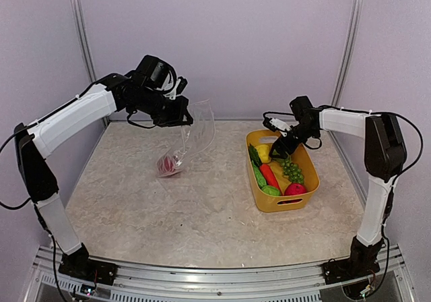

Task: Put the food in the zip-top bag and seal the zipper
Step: Pick up the fake fruit from the bin.

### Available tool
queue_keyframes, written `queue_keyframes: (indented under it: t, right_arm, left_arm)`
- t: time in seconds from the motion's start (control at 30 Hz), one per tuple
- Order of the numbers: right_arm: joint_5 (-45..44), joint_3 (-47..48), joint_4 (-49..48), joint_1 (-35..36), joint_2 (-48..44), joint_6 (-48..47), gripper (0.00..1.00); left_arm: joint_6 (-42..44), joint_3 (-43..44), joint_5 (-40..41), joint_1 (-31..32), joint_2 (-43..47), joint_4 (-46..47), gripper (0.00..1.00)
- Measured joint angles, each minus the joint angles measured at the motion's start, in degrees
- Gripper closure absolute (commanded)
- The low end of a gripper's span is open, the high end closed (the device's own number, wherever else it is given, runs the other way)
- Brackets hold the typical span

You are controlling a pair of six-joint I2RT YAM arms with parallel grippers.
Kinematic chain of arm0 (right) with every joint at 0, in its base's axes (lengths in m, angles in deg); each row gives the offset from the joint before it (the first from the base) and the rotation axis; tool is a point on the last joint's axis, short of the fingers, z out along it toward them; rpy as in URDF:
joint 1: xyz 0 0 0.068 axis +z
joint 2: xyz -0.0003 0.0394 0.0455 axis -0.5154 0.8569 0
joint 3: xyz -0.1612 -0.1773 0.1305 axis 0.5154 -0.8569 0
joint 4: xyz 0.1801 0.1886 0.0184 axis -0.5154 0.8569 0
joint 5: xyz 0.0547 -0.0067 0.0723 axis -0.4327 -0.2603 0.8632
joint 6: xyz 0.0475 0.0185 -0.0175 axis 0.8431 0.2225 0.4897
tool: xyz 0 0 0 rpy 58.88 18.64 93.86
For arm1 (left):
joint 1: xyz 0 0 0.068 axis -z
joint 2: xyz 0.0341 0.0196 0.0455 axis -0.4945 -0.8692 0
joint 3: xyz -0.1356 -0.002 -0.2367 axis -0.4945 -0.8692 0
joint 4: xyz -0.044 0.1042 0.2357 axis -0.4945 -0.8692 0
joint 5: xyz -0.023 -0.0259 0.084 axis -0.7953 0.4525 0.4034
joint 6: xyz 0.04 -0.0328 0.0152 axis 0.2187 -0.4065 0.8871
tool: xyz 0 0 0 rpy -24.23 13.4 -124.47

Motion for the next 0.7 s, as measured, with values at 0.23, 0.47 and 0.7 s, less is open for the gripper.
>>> queue_keyframes:
  t: [0.23, 0.47, 0.7]
  right_arm:
    - [1.9, 4.8, -0.3, 0.0, 4.9, 1.0, 0.20]
    - [3.9, 7.9, 0.0, 0.0, 7.5, 1.3, 0.26]
    - [6.1, 8.9, 0.3, 0.3, 8.8, 1.3, 0.27]
  left_arm:
    - [-1.0, -0.9, -0.9, 0.0, 0.0, 1.9, 1.00]
    - [-1.3, -1.3, -1.5, 0.0, 0.0, 2.7, 1.00]
    - [-1.4, -1.8, -1.6, 0.0, 0.0, 3.3, 1.00]
